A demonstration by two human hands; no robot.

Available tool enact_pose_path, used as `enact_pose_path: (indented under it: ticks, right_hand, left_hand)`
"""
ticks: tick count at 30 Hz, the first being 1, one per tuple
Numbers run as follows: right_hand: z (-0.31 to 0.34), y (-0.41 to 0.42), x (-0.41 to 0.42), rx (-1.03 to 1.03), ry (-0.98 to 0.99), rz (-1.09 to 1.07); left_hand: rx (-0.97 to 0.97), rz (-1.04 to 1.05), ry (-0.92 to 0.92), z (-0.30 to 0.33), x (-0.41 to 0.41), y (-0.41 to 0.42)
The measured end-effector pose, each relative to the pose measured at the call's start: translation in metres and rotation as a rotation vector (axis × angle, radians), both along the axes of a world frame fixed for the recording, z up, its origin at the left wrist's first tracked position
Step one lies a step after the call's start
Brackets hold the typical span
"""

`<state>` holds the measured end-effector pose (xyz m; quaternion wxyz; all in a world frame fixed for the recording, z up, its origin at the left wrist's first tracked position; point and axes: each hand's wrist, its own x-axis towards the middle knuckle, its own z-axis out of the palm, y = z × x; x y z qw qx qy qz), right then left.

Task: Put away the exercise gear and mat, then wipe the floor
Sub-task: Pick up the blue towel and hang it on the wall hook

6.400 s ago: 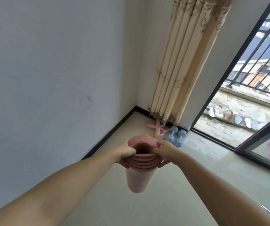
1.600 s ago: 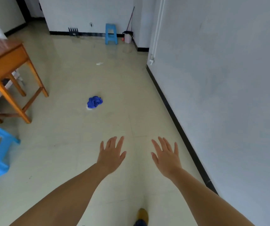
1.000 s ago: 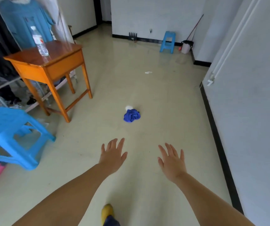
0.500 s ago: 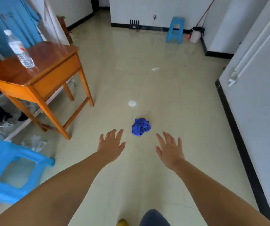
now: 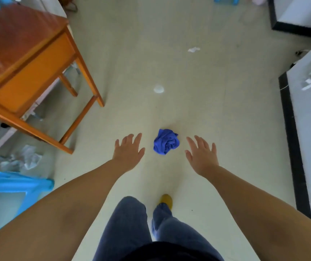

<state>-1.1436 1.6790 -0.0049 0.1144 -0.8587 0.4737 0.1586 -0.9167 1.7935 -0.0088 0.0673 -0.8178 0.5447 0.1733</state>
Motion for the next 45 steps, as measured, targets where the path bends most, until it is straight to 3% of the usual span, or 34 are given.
enact_pose_path:
  ticks: [6, 14, 21, 25, 29, 34, 39, 42, 45]
  right_hand:
    - [-0.039, -0.069, 0.045, 0.111, 0.032, -0.043]
    - [-0.128, -0.152, 0.109, 0.288, 0.033, -0.360]
    - [-0.294, -0.203, 0.155, 0.435, -0.068, -0.498]
    - [-0.423, -0.219, 0.167, 0.522, -0.082, -0.522]
    - [-0.549, -0.231, 0.174, 0.547, -0.196, -0.687]
    - [-0.657, -0.222, 0.188, 0.524, -0.223, -0.801]
    - [-0.675, -0.222, 0.199, 0.539, -0.353, -0.978]
    - [-0.640, -0.233, 0.195, 0.642, -0.468, -1.137]
    - [-0.574, -0.248, 0.194, 0.635, -0.508, -1.115]
  left_hand:
    - [0.122, -0.012, 0.136, -0.046, 0.032, -0.073]
    - [0.251, -0.132, 0.198, -0.128, 0.108, -0.186]
    - [0.363, -0.160, 0.257, -0.296, 0.122, -0.252]
    - [0.385, 0.058, 0.452, -0.429, 0.102, -0.283]
    - [0.369, 0.344, 0.611, -0.558, 0.080, -0.308]
    - [0.285, 0.794, 0.798, -0.658, 0.058, -0.327]
    - [0.150, 1.214, 0.877, -0.678, 0.041, -0.334]
    - [0.240, 1.242, 0.969, -0.649, 0.043, -0.337]
    - [0.228, 1.148, 1.010, -0.578, 0.052, -0.346]
